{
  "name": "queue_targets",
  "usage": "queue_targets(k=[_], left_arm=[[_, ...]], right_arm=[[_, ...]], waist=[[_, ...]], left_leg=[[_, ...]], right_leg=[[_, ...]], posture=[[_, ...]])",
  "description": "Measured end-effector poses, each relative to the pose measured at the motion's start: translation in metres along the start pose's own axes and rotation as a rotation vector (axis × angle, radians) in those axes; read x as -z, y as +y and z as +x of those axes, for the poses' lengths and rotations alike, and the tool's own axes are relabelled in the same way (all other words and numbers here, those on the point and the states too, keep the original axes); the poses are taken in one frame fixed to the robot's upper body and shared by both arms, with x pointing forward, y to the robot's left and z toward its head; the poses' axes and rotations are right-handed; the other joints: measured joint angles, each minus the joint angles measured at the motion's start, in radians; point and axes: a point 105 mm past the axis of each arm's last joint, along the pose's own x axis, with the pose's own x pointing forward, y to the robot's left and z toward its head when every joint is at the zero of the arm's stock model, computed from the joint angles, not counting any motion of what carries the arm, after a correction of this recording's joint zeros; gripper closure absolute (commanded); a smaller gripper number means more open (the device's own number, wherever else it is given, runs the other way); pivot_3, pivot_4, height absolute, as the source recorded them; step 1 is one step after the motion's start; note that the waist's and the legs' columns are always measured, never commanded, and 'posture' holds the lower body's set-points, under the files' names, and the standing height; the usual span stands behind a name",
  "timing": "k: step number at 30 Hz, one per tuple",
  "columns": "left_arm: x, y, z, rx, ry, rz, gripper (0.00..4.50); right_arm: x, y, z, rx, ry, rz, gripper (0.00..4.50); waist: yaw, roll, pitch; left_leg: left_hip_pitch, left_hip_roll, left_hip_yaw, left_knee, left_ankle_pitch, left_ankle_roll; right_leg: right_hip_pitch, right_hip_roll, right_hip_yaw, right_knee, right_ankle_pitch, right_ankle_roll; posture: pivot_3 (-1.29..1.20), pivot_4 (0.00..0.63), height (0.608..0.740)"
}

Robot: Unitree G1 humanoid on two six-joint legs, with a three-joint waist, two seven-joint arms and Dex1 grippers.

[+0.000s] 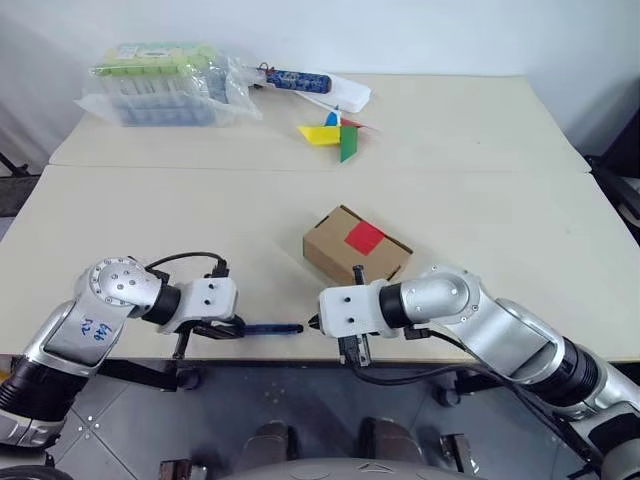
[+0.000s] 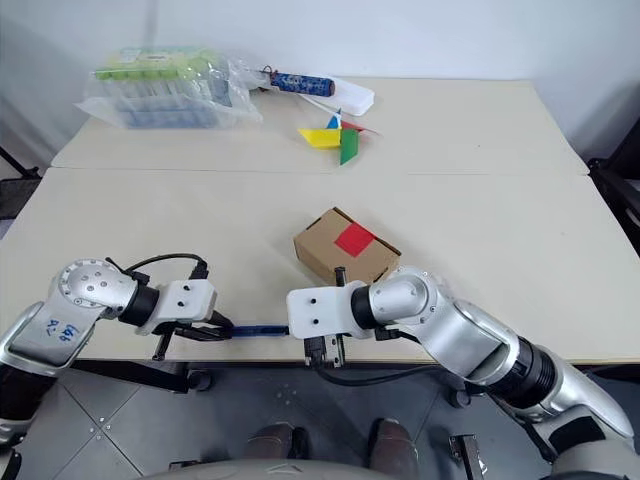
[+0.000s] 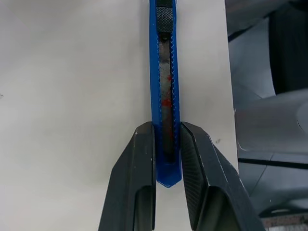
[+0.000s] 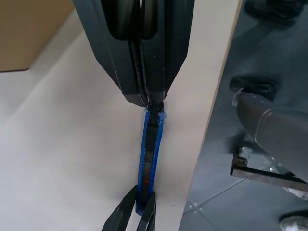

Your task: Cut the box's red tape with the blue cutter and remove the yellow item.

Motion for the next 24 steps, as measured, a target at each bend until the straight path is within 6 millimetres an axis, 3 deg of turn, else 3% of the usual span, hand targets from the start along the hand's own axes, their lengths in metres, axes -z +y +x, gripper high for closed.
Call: queue_targets(k=[8,24], left_arm=[[-0.002,-0.018,0.002,0.031,0.015,-0.030,4.10],[0.002,-0.022,0.000,0.046,0.025,-0.063,4.10]], right_arm=[[0.003,0.001,0.016,-0.030,-0.005,-0.075,4.46],[0.008,0.021,0.032,-0.112,-0.025,-0.124,4.46]], waist=[[-0.004,0.000,0.000],[-0.008,0.000,0.000]], left_leg=[[0.000,0.000,0.000,0.000,0.000,0.000],[0.001,0.001,0.001,-0.001,-0.001,-0.001]], right_leg=[[0.000,0.001,0.000,0.000,0.000,0.000],[0.000,0.002,0.000,0.000,-0.001,-0.001]], posture=[[0.00,0.150,0.740],[0.00,0.150,0.740]])
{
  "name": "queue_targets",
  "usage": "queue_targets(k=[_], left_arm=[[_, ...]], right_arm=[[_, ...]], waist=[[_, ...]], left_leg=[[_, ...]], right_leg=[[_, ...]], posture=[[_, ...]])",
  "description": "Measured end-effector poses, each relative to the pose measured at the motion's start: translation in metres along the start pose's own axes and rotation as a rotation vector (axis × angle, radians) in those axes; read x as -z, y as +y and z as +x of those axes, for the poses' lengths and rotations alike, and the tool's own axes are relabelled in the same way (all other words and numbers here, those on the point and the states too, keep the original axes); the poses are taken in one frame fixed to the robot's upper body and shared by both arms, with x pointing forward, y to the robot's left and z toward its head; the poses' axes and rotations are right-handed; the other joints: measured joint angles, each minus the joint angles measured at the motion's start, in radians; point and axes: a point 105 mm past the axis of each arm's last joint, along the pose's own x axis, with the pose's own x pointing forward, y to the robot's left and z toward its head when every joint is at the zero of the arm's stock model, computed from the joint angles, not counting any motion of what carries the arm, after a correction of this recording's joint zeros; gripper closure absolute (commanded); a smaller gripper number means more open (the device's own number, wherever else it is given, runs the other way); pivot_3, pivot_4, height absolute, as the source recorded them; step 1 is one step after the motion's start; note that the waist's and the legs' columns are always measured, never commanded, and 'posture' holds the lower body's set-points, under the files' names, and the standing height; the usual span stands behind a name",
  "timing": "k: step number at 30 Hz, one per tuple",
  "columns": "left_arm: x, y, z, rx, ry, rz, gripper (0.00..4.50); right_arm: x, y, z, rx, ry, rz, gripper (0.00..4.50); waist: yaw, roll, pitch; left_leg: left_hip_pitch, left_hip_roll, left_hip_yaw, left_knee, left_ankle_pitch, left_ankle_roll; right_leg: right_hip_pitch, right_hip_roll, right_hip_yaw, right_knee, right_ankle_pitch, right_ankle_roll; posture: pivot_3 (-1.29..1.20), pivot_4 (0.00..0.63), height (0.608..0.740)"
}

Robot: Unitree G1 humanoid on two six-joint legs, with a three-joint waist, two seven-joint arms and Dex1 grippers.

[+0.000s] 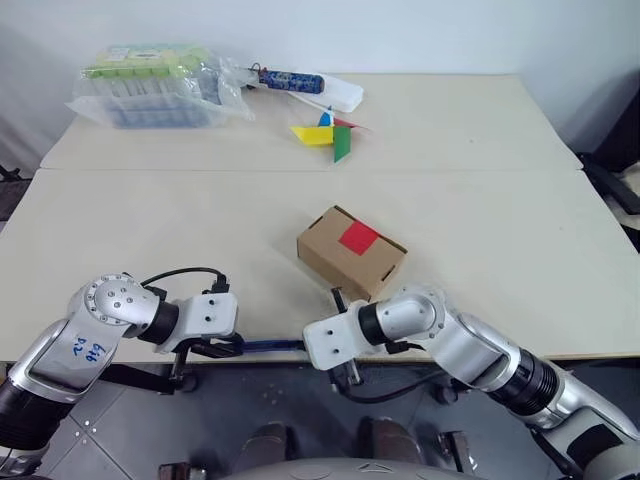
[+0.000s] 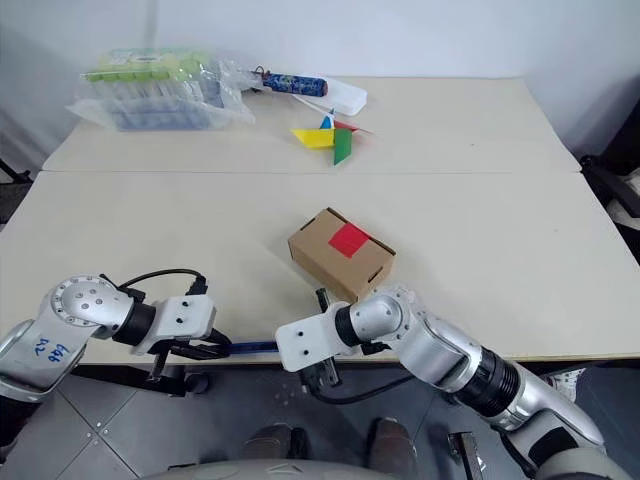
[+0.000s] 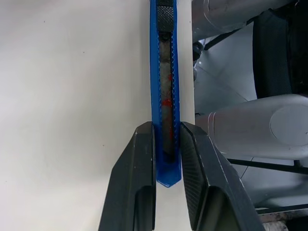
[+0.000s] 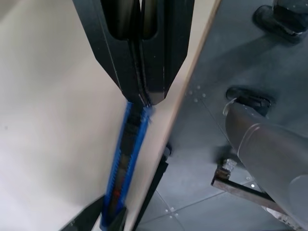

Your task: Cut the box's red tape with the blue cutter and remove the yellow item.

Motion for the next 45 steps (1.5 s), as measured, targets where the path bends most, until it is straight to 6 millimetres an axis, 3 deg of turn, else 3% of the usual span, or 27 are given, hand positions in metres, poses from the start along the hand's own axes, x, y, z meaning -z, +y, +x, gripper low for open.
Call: queue_targets(k=[21,33,45], left_arm=[[0.006,0.001,-0.003,0.000,0.028,-0.043,4.10],[0.001,0.005,-0.001,0.019,0.024,-0.009,4.10],[0.000,0.007,0.001,0.030,0.017,-0.010,4.10]], right_arm=[[-0.001,-0.009,0.013,0.011,-0.035,-0.054,4.46],[-0.016,-0.025,0.004,0.031,-0.074,-0.056,4.46],[-0.014,-0.016,0.005,0.007,-0.078,-0.040,4.46]], waist=[[-0.020,0.002,-0.001],[-0.012,0.002,-0.001],[0.002,0.002,-0.001]], left_leg=[[0.006,0.005,0.003,0.000,0.002,-0.004],[0.005,0.011,0.006,0.000,0.001,-0.004],[0.005,0.012,0.007,0.000,0.001,-0.004]], right_leg=[[0.001,0.004,0.007,0.005,-0.001,-0.005],[-0.001,0.007,0.012,0.003,-0.001,-0.005],[-0.001,0.008,0.013,0.002,-0.001,-0.005]], posture=[[0.00,0.150,0.740],[0.00,0.150,0.740],[0.00,0.150,0.740]])
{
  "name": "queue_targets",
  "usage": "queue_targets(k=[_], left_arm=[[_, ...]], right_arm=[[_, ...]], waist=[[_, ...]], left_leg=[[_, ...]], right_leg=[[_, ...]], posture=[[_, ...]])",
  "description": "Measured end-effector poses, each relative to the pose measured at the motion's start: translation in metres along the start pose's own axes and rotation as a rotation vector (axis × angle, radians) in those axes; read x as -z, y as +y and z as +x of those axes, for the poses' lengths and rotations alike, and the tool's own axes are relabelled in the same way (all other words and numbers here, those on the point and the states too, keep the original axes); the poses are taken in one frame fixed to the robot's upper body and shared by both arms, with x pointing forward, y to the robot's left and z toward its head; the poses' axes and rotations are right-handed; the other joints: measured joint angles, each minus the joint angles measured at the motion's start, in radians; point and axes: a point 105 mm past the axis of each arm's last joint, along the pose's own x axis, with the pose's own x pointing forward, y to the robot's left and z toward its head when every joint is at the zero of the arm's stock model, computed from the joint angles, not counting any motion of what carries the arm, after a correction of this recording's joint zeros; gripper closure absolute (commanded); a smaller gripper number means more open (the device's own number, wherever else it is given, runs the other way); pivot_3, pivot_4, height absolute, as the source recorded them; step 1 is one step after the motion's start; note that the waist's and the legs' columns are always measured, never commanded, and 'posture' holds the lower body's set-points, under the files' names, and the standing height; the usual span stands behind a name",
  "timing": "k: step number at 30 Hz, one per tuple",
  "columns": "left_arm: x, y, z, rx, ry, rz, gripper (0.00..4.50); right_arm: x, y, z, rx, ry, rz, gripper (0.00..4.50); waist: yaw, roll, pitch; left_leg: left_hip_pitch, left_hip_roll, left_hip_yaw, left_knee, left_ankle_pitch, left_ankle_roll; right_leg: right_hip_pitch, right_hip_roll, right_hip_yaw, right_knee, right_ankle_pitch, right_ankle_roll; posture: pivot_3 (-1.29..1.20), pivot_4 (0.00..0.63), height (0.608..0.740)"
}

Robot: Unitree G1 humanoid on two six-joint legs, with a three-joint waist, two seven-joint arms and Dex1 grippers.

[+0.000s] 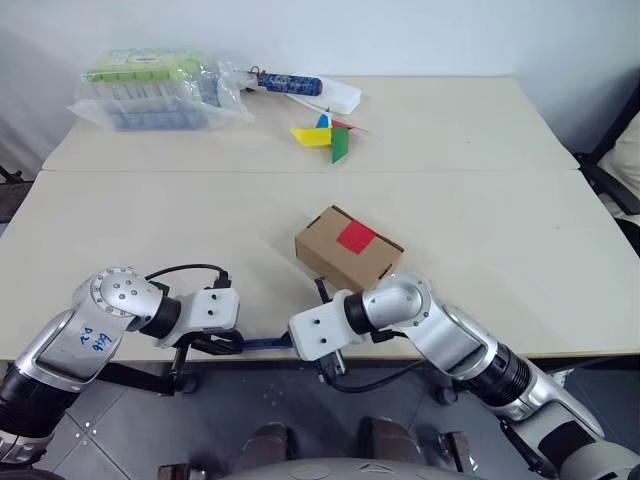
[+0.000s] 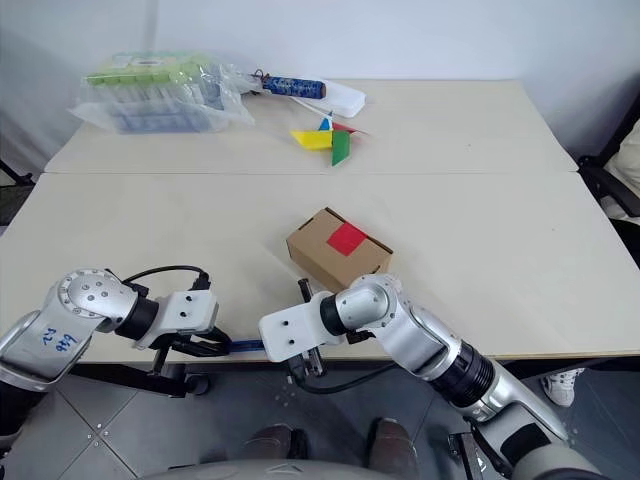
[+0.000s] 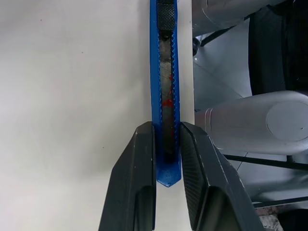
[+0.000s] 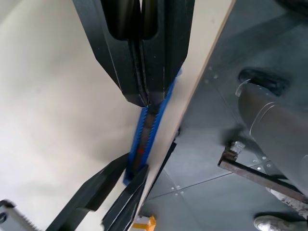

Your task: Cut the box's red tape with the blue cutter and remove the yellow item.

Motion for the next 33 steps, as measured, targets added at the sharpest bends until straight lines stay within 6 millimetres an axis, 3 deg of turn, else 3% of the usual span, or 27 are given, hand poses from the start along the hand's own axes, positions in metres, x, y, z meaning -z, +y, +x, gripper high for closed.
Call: queue_targets(k=[25,33], left_arm=[[0.000,0.001,-0.001,-0.007,-0.004,-0.014,4.10],[0.000,-0.001,-0.001,-0.011,-0.002,-0.015,4.10]], right_arm=[[0.011,0.012,0.014,-0.051,0.007,0.011,4.46],[0.002,0.010,0.010,-0.040,-0.015,0.006,4.46]], waist=[[0.001,0.000,0.000],[0.001,0.000,0.000]], left_leg=[[0.000,0.001,0.001,0.000,0.000,0.000],[0.000,0.002,0.001,0.000,-0.001,-0.001]], right_leg=[[0.000,0.001,0.001,0.000,0.000,0.000],[0.000,0.002,0.001,-0.001,0.000,-0.001]], posture=[[0.00,0.150,0.740],[0.00,0.150,0.740]])
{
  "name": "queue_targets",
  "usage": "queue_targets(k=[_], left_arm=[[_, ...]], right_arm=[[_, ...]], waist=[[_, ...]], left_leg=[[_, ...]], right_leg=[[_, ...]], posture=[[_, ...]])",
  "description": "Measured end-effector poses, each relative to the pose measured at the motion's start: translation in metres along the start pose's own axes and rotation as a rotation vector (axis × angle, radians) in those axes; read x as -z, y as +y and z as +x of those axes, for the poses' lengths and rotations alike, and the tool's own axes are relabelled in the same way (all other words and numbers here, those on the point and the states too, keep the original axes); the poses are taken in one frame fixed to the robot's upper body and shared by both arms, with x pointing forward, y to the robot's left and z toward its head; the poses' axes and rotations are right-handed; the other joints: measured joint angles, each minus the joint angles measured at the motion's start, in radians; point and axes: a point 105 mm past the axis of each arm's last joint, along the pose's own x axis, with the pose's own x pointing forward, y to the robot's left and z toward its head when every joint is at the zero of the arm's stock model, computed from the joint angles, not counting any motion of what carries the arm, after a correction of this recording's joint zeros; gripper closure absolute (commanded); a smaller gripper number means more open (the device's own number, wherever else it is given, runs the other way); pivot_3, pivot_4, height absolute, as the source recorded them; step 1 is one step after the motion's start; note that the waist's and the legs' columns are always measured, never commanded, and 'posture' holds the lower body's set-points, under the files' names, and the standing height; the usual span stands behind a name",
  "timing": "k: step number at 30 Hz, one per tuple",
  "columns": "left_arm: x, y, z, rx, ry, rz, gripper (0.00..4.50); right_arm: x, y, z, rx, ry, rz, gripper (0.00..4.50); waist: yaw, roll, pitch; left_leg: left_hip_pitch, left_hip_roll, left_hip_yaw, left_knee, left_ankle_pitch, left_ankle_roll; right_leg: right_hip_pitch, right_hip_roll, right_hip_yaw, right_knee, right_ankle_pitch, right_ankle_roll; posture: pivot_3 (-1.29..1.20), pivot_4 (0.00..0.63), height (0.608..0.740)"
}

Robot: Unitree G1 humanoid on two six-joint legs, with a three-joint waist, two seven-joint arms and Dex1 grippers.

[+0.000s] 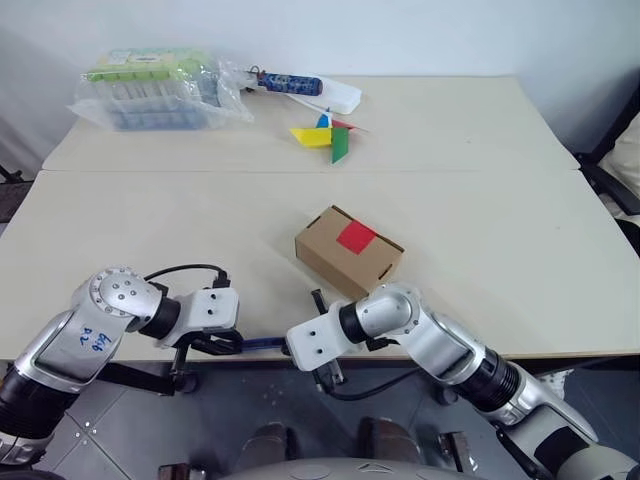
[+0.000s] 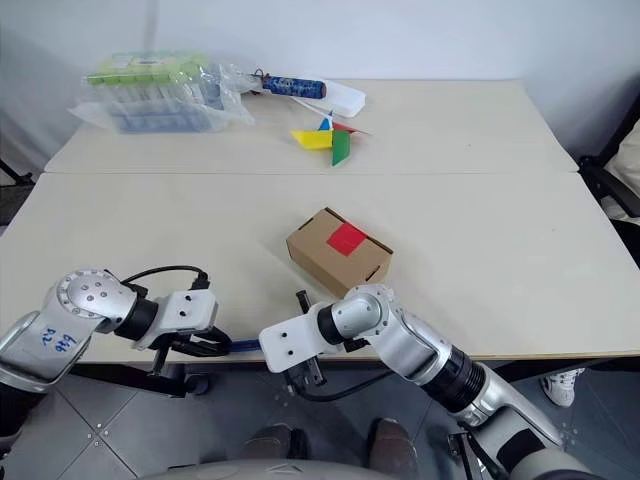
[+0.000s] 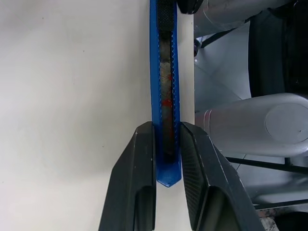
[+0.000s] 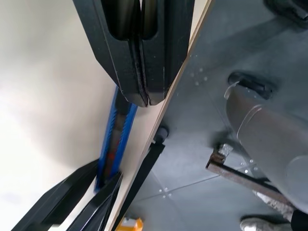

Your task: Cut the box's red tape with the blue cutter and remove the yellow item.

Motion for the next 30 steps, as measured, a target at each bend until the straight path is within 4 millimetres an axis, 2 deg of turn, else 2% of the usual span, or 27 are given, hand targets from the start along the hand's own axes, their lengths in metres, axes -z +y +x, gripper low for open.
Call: queue_targets(k=[4,13,17,30], left_arm=[[-0.001,-0.001,0.000,-0.004,0.000,0.001,4.10],[-0.001,-0.001,0.000,-0.003,-0.001,0.002,4.10],[0.001,-0.003,0.000,-0.004,-0.002,-0.002,4.10],[0.001,-0.003,0.000,-0.005,-0.001,-0.008,4.10]], right_arm=[[-0.003,-0.005,-0.007,0.031,-0.008,0.009,4.46],[0.003,-0.003,-0.009,0.045,0.004,0.039,4.46],[0.012,0.001,-0.009,0.044,0.020,0.071,4.46],[0.015,0.000,-0.007,0.061,0.009,0.057,4.46]], waist=[[0.001,0.000,0.000],[0.001,0.000,0.000],[0.000,0.000,0.000],[0.000,0.000,0.000]], left_leg=[[0.000,0.000,0.000,0.000,-0.001,0.000],[0.000,0.000,0.000,0.000,-0.002,0.000],[0.000,0.000,0.001,0.000,-0.002,0.000],[0.000,0.000,0.001,0.000,-0.002,0.000]], right_leg=[[0.000,0.000,0.000,-0.001,0.000,0.000],[0.000,0.001,0.000,-0.001,0.000,0.000],[0.000,0.001,0.000,-0.002,0.000,0.000],[0.000,0.002,0.000,-0.002,0.000,0.000]], posture=[[0.00,0.150,0.740],[0.00,0.150,0.740],[0.00,0.150,0.740],[0.00,0.150,0.740]])
